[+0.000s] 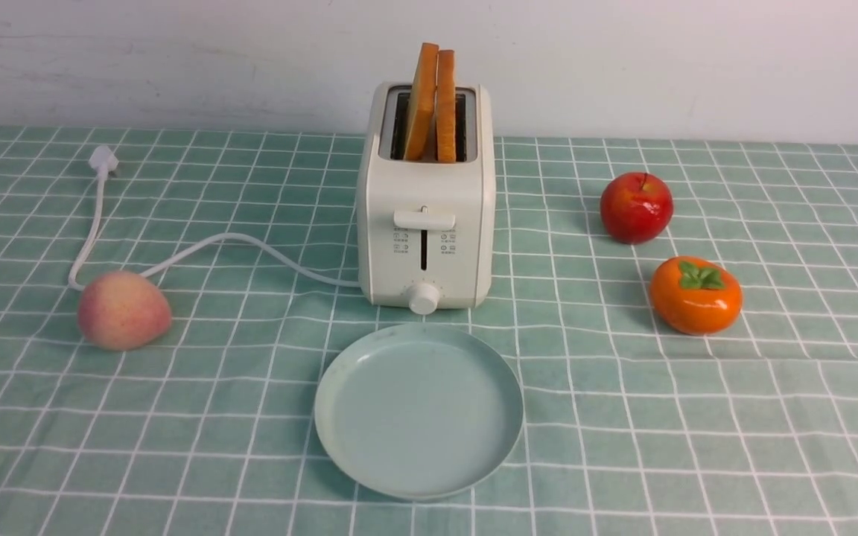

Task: Take toasted bread from bread machine on blue coffee table place on plate.
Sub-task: 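Reach for a toast slice standing in the toaster with the left gripper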

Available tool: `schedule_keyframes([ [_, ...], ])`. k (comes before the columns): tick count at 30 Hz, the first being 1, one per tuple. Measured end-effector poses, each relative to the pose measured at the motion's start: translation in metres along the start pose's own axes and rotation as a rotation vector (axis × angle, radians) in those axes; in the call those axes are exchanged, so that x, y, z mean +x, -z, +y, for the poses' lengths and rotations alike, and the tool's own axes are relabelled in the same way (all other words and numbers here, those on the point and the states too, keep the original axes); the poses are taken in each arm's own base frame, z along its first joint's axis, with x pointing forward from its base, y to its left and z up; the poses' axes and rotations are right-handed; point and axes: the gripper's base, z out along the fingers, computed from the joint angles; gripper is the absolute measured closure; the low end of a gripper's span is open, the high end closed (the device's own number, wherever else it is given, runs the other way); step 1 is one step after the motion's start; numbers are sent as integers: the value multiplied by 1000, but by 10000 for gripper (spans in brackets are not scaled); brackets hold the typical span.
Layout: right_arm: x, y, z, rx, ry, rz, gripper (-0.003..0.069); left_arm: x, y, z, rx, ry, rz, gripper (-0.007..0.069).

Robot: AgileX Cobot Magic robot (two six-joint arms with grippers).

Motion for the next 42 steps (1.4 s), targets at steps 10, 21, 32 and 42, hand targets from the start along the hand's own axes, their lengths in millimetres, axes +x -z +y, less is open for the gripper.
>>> schedule_keyframes([
  [10, -4, -93, 0, 167, 158, 728, 659, -8, -18, -39, 45, 24, 213, 638],
  [21, 15, -115, -5, 127, 166, 904, 659, 13, -124, -128, 9, -265, 1047, 638],
  [32, 15, -115, -4, 117, 153, 899, 653, 142, -246, -163, 237, -424, 1405, 638],
  [42, 15, -115, -4, 117, 150, 900, 640, 261, -297, -182, 389, -548, 1472, 617],
])
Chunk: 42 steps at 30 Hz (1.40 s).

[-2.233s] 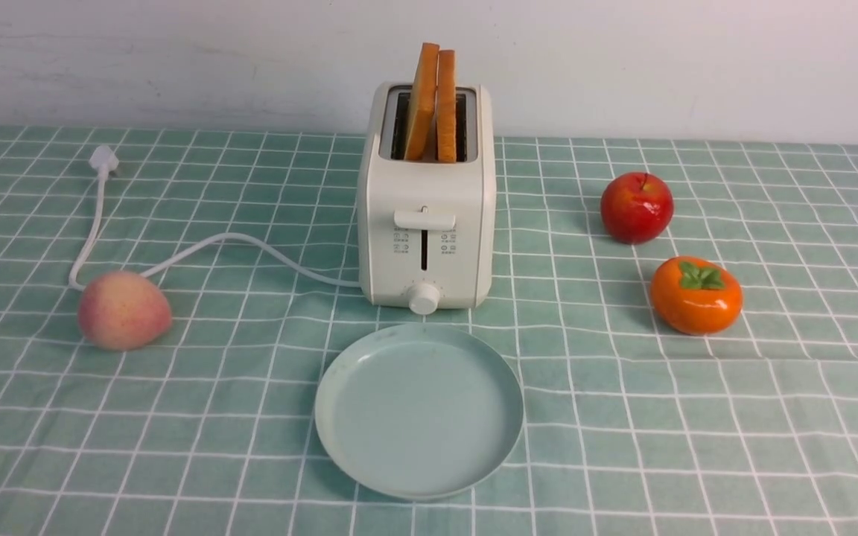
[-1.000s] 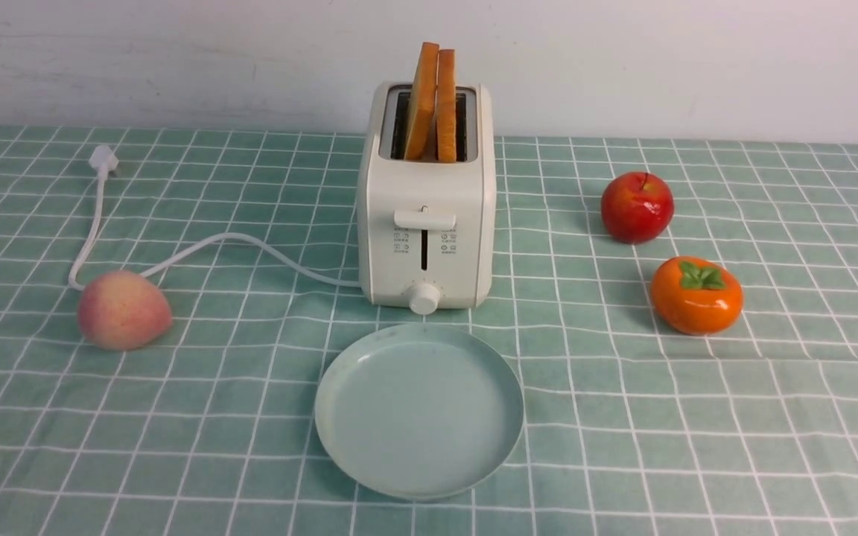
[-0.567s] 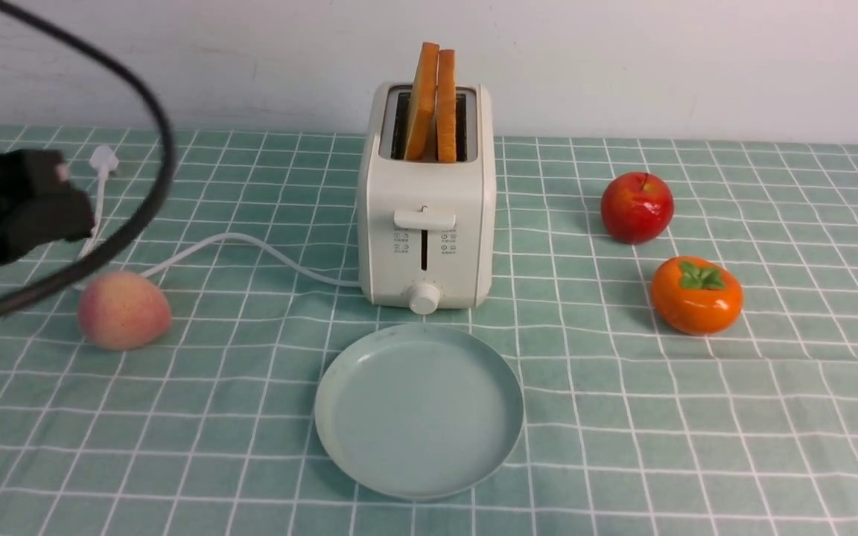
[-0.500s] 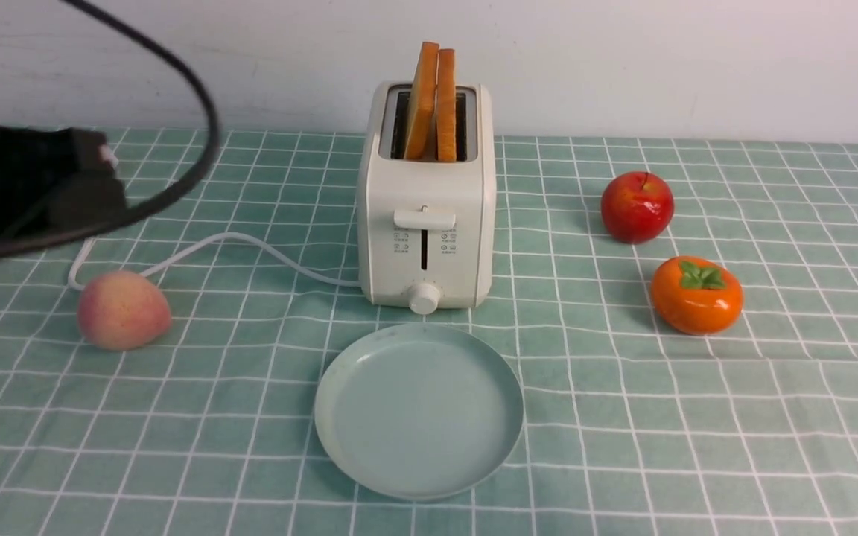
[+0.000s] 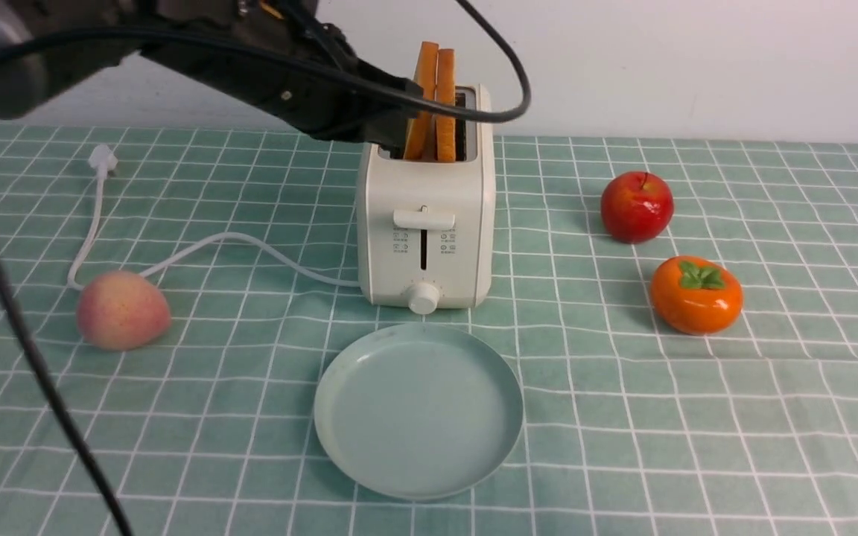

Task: Take toasted bread from bread machine on blue coffee table place on plate.
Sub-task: 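Reach for a toast slice standing in the toaster with the left gripper, then place the slice of bread on the plate with the left gripper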

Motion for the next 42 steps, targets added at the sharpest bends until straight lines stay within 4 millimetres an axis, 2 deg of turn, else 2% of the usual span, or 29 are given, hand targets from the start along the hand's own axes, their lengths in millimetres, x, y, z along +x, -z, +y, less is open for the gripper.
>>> schedule_keyframes([
  [1, 0, 0, 0, 0, 0, 0, 640, -2, -1, 0, 0, -4, -7, 609],
  [2, 0, 0, 0, 0, 0, 0, 638, -3, -11, 4, -2, -4, 2, 591],
  [4, 0, 0, 0, 0, 0, 0, 636, -7, -28, 11, -14, -12, -12, 515],
  [10, -1, 0, 1, -12, -9, -8, 626, -11, -59, 28, -66, 1, -119, 295],
  [14, -2, 0, 2, -20, -16, -18, 624, -8, -71, 35, -89, -4, -145, 252],
  [19, -2, 0, 2, -28, -22, -27, 619, -11, -72, 37, -109, -56, -181, 274],
  [23, -3, 0, 3, -33, -26, -30, 615, -15, -71, 39, -129, -81, -226, 437],
  [24, -3, 0, 3, -35, -28, -30, 612, -16, -69, 38, -130, -85, -233, 551],
  [26, -3, 0, 3, -37, -29, -31, 610, -18, -66, 36, -128, -89, -238, 571],
  [29, -3, 0, 3, -37, -30, -32, 604, -29, -39, 24, -110, -118, -238, 557],
  [30, -3, 0, 3, -37, -30, -32, 604, -29, -36, 23, -106, -120, -236, 555],
  [33, -3, 0, 5, -52, -40, -33, 602, -51, 29, 2, -80, -111, -284, 555],
  [36, -4, 0, 5, -60, -47, -40, 600, -63, 93, -11, -65, -55, -327, 555],
  [37, -4, 0, 5, -61, -48, -41, 599, -63, 97, -12, -64, -49, -329, 555],
  [38, -4, 0, 6, -63, -51, -46, 597, -64, 129, -18, -53, -6, -336, 555],
  [39, -4, 0, 6, -65, -51, -47, 597, -63, 133, -19, -50, -2, -326, 555],
  [40, -5, 0, 6, -70, -56, -53, 595, -59, 155, -26, -36, 21, -286, 555],
  [41, -5, 0, 7, -74, -59, -55, 594, -52, 167, -33, -19, 29, -234, 555],
  [42, -5, 0, 7, -75, -60, -55, 594, -51, 166, -33, -17, 29, -219, 555],
])
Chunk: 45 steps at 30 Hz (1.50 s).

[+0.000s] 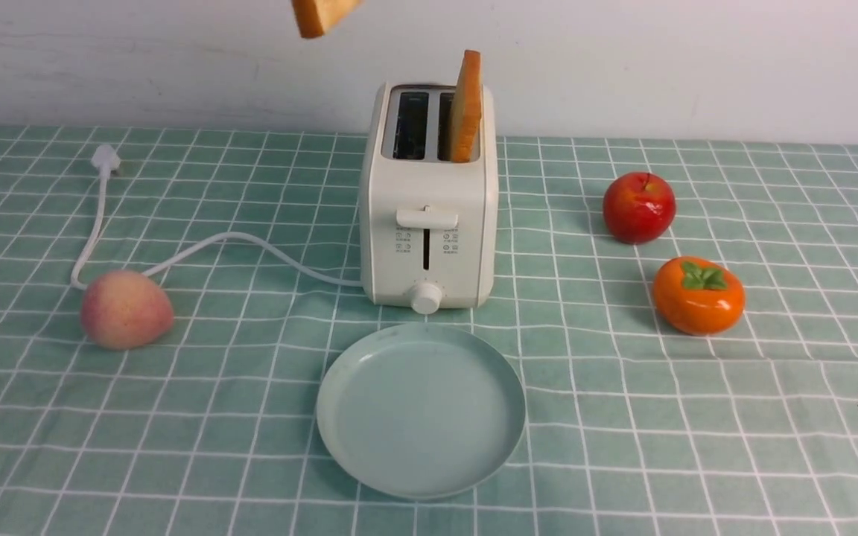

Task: Take toasted bread from bread machine on blue coffee table place on plate.
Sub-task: 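Place the slice of bread on the plate with the left gripper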

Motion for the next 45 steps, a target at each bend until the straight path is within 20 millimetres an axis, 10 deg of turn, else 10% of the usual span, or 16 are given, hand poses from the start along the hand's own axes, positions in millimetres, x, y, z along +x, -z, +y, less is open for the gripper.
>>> schedule_keyframes([
  [9, 0, 0, 0, -4, -3, 5, 580, 107, -42, 6, 272, 192, 533, 555],
  [19, 3, 0, 2, -18, -13, 32, 571, 183, -125, 47, 282, 417, 580, 555],
  [27, 4, 0, 2, -24, -5, 40, 565, 205, -154, 64, 235, 494, 590, 518],
  [37, -27, 31, 26, -129, 182, -103, 508, 204, -142, 69, 147, 354, 791, 125],
  [45, -67, 32, 69, -307, 295, -109, 287, 192, -118, 75, -40, 261, 897, 252],
])
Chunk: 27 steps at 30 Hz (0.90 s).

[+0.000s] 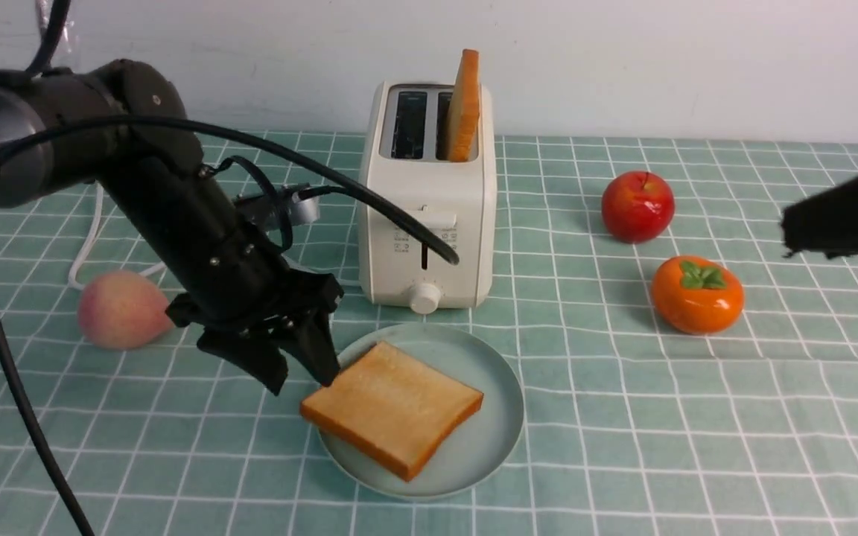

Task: Take toasted bread from bread machine on blue coffee table place on plate.
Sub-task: 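Place the slice of bread on the plate with the left gripper, then grasp the toast slice in the toaster and pull it up out of the slot with the right gripper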

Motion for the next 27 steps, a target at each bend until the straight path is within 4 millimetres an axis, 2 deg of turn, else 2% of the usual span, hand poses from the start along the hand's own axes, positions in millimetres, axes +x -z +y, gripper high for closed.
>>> schedule_keyframes([
  [4, -19, -33, 7, -30, 57, 6, 193, 9, 26, -6, -59, 20, -51, 461],
  [5, -24, -43, 7, -31, 66, 6, 171, 13, 36, -9, -78, 27, -75, 514],
  [6, -32, -55, 6, -19, 76, -2, 148, 19, 52, -13, -105, 30, -114, 599],
  [7, -38, -66, 5, -9, 83, -1, 132, 24, 62, -16, -117, 28, -139, 635],
  [8, -39, -68, 4, -10, 82, -1, 130, 27, 67, -18, -122, 26, -154, 639],
  [10, -55, -97, -2, 7, 83, 4, 100, 50, 100, -31, -136, 6, -245, 638],
  [12, -66, -119, -8, 10, 79, 3, 88, 76, 122, -41, -134, -13, -309, 638],
  [13, -68, -122, -9, 10, 78, 3, 87, 76, 120, -40, -134, -11, -304, 638],
  [14, -78, -141, -14, 7, 74, 0, 83, 103, 139, -48, -129, -28, -375, 638],
  [16, -85, -151, -17, 7, 73, -6, 82, 116, 145, -51, -127, -37, -408, 638],
  [17, -93, -165, -21, 4, 69, -17, 81, 135, 151, -53, -122, -46, -449, 638],
  [20, -108, -195, -29, -12, 54, -36, 80, 171, 156, -55, -114, -60, -514, 638],
  [22, -116, -214, -35, -18, 45, -56, 80, 195, 155, -55, -110, -70, -557, 638],
  [23, -114, -217, -37, -18, 42, -50, 80, 200, 153, -54, -109, -70, -563, 638],
  [24, -121, -231, -41, -32, 28, -75, 80, 217, 153, -53, -105, -79, -608, 638],
  [26, -125, -245, -45, -46, 11, -91, 80, 236, 147, -50, -103, -86, -655, 638],
  [27, -124, -249, -47, -46, 7, -88, 80, 238, 146, -50, -102, -86, -656, 638],
])
